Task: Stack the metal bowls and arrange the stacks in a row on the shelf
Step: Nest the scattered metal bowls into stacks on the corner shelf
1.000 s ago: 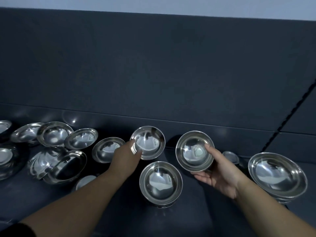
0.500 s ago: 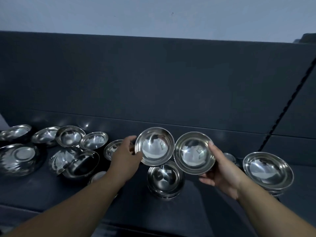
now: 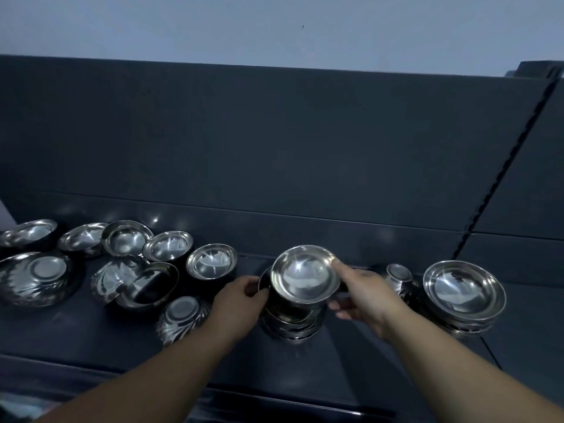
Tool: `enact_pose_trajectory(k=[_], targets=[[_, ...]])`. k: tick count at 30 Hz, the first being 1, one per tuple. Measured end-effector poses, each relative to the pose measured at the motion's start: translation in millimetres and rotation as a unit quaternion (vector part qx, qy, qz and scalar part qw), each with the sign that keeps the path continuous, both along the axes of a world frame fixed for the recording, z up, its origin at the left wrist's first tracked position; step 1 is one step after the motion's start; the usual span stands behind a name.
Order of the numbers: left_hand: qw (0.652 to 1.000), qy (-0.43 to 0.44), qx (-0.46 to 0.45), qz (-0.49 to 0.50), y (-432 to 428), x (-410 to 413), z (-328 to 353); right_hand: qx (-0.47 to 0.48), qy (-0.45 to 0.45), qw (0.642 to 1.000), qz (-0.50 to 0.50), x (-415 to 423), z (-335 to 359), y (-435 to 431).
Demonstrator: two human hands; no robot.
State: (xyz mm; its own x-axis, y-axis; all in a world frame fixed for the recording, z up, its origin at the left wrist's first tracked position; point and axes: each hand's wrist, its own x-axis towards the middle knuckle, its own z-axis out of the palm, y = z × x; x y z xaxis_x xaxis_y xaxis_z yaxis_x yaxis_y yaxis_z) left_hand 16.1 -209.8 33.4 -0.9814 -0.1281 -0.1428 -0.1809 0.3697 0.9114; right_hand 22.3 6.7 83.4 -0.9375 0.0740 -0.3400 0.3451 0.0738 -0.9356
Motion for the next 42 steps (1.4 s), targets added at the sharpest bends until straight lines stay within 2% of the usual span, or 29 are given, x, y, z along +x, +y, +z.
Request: enact_pose_trajectory(k=[6, 10, 13, 17, 22, 28, 30, 32, 34, 35, 37, 40, 42], targets=[[1.000, -0.017, 0.018, -0.009, 1.0, 3.6, -7.6, 0.066, 0.020, 0.997, -0.023, -6.2, -21.3, -3.7], [0.998, -0.024, 0.064, -0.013, -0.7, 4.6, -12.5, 0.068, 0.056, 0.996, -0.032, -5.5, -25.4, -3.8], [0.992, -0.051, 0.106, -0.037, 4.9, 13.8, -12.4, 0.109, 0.076, 0.991, -0.013, 2.5, -35.6, -1.5], [0.985, -0.062, 0.154, -0.049, 13.1, 16.2, -21.0, 0.010, 0.025, 0.999, 0.034, 11.4, -56.5, -0.6], [0.977, -0.037, 0.203, -0.046, 25.8, 5.2, -23.6, -0.090, 0.039, 0.995, 0.036, 1.1, -73.1, 11.7], [0.976, -0.012, 0.214, -0.042, 41.6, -15.3, -29.7, -0.117, 0.038, 0.990, 0.071, -12.9, -80.7, 22.0], [0.977, -0.007, 0.208, -0.035, 45.8, -23.6, -28.9, -0.032, 0.068, 0.993, 0.087, -16.8, -73.5, 26.2], [0.981, -0.001, 0.194, -0.023, 49.7, -32.4, -30.6, 0.175, 0.107, 0.976, 0.077, -24.0, -70.4, 35.1], [0.984, 0.007, 0.175, -0.018, 54.6, -36.8, -31.2, 0.388, 0.114, 0.913, 0.054, -31.2, -70.5, 47.8], [0.986, 0.008, 0.167, -0.016, 56.9, -37.3, -31.3, 0.457, 0.101, 0.883, 0.047, -34.4, -70.4, 54.1], [0.987, 0.015, 0.157, -0.016, 62.3, -35.4, -30.6, 0.530, 0.051, 0.845, 0.051, -40.2, -73.1, 65.7], [0.990, 0.030, 0.136, -0.016, 67.0, -31.8, -32.7, 0.539, -0.028, 0.839, 0.067, -43.9, -74.7, 74.1], [0.992, 0.038, 0.123, -0.015, 68.4, -28.6, -30.0, 0.554, -0.030, 0.828, 0.084, -42.4, -75.6, 71.8]])
